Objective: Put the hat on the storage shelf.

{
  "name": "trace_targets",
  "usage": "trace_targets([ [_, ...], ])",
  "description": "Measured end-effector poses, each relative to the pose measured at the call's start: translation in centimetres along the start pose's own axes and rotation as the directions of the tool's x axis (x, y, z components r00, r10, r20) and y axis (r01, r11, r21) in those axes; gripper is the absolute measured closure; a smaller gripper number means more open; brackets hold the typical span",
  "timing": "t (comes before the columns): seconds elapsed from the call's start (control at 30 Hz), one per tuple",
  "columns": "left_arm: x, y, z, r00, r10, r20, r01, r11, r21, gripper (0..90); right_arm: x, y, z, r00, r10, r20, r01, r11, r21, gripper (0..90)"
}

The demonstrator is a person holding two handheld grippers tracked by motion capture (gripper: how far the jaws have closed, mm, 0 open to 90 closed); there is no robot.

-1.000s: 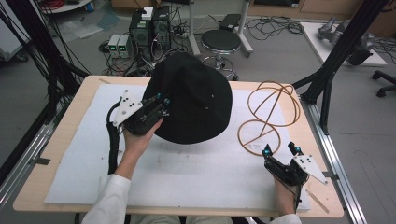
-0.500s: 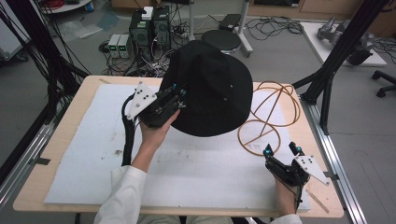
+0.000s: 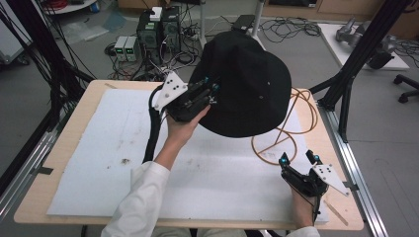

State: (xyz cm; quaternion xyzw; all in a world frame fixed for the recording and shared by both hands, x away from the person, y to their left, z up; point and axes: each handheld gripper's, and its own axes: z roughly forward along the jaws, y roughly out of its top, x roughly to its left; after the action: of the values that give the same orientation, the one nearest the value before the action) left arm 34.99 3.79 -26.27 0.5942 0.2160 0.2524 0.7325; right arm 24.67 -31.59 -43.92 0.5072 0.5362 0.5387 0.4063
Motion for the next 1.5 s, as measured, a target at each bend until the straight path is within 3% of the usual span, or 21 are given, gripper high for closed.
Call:
trace_targets([
  [0.4, -1.7, -0.5, 4.7, 0.9967, -0.029, 0.075, 0.028, 0.9994, 0.019, 86.2, -0.1, 0.0, -0.1, 1.0, 0.0, 0.002, 0.0, 1.0, -0.001, 11.4],
  [0.6, -2.4, -0.7, 6.5, 0.9926, -0.078, 0.093, 0.077, 0.9969, 0.011, 86.2, 0.0, 0.0, 0.0, 1.0, -0.004, 0.0, 0.004, 1.0, -0.001, 11.4],
  [0.73, -3.4, -0.8, 8.1, 0.9894, -0.088, 0.116, 0.085, 0.996, 0.028, 86.2, -0.1, 0.0, -0.1, 1.0, -0.005, 0.001, 0.005, 1.0, -0.001, 11.4],
  [0.97, -4.9, -0.6, 11.0, 0.9872, -0.058, 0.149, 0.046, 0.9956, 0.082, 86.1, -0.1, 0.0, -0.1, 1.0, 0.0, -0.002, 0.0, 1.0, 0.001, 11.4],
  [1.07, -5.2, -0.5, 11.8, 0.9852, -0.063, 0.16, 0.048, 0.9941, 0.097, 86.1, -0.1, 0.0, -0.1, 1.0, 0.003, -0.002, -0.003, 1.0, -0.002, 11.4],
  [1.3, -5.4, -1.0, 13.2, 0.9832, -0.091, 0.158, 0.062, 0.9817, 0.18, 86.0, -0.2, 0.0, -0.2, 1.0, 0.003, -0.003, -0.003, 1.0, -0.001, 11.4],
  [1.5, -5.5, -1.9, 14.1, 0.9767, -0.12, 0.178, 0.065, 0.956, 0.286, 85.8, -0.2, 0.0, -0.2, 1.0, 0.004, -0.003, -0.004, 1.0, -0.002, 11.4],
])
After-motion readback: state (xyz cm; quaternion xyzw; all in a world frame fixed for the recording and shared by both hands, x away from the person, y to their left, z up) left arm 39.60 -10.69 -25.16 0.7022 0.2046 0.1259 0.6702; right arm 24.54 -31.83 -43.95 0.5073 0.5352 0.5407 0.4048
